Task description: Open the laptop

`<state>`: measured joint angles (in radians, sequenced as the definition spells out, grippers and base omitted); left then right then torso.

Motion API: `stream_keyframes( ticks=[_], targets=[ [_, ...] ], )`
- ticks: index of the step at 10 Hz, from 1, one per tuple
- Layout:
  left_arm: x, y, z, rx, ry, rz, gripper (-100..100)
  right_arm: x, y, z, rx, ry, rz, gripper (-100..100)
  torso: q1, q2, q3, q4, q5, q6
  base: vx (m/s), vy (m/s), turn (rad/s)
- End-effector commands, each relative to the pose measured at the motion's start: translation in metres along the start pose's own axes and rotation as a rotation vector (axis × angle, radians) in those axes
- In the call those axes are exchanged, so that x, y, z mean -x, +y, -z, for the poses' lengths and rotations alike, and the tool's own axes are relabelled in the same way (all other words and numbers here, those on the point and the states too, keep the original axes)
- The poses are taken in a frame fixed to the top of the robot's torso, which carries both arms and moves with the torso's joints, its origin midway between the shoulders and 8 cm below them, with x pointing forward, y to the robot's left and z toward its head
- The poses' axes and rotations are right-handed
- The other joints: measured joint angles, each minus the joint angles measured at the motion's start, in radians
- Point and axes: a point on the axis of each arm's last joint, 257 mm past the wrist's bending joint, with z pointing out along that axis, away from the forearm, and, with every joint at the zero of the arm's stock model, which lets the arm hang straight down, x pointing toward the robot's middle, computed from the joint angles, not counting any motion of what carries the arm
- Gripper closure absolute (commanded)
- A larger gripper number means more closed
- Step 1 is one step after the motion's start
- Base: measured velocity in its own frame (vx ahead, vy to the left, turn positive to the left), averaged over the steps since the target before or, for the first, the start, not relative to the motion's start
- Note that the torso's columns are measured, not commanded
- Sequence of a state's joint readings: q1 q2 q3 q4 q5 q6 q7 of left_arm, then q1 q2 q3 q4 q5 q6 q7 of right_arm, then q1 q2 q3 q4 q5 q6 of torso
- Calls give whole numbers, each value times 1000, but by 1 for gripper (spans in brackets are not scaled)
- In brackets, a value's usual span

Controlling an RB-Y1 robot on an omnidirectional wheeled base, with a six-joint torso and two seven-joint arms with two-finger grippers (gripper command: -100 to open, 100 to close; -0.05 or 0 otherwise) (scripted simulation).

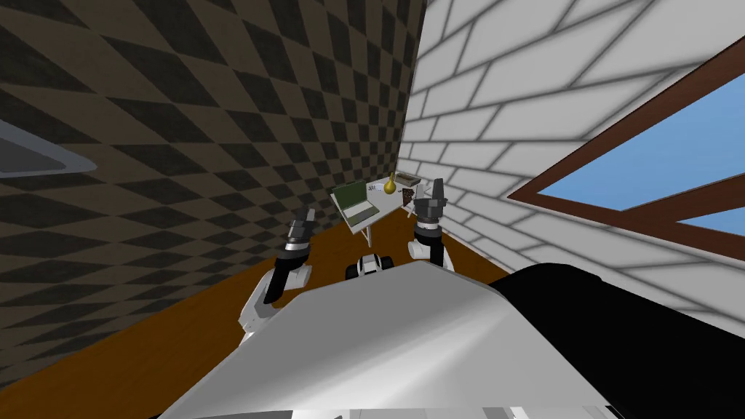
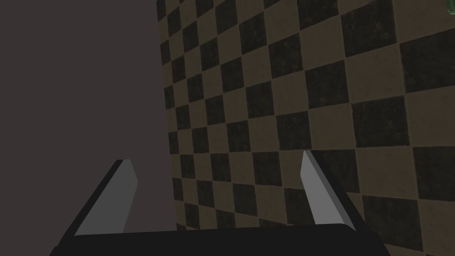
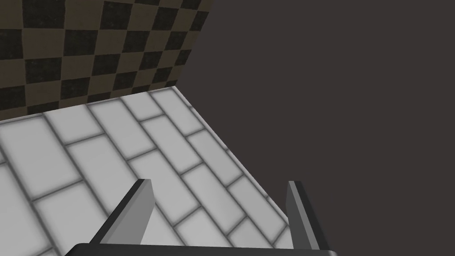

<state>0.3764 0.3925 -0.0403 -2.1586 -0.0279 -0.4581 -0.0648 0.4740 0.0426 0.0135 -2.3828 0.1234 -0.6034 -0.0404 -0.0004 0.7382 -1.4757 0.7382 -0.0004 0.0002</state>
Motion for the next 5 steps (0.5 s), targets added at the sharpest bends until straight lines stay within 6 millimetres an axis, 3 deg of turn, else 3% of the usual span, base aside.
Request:
stream_keyframes(
  ticks=[1,5],
  targets=[
    [-14,15,-3,28,83,-10,-100,0,0,0,0,0,0,0,3,-1,-1,-1,1,0,77,198,-283],
    [-31,36,-5,73,179,-33,-100,0,0,0,0,0,0,0,0,0,0,0,0,0,63,166,-196]
  ],
)
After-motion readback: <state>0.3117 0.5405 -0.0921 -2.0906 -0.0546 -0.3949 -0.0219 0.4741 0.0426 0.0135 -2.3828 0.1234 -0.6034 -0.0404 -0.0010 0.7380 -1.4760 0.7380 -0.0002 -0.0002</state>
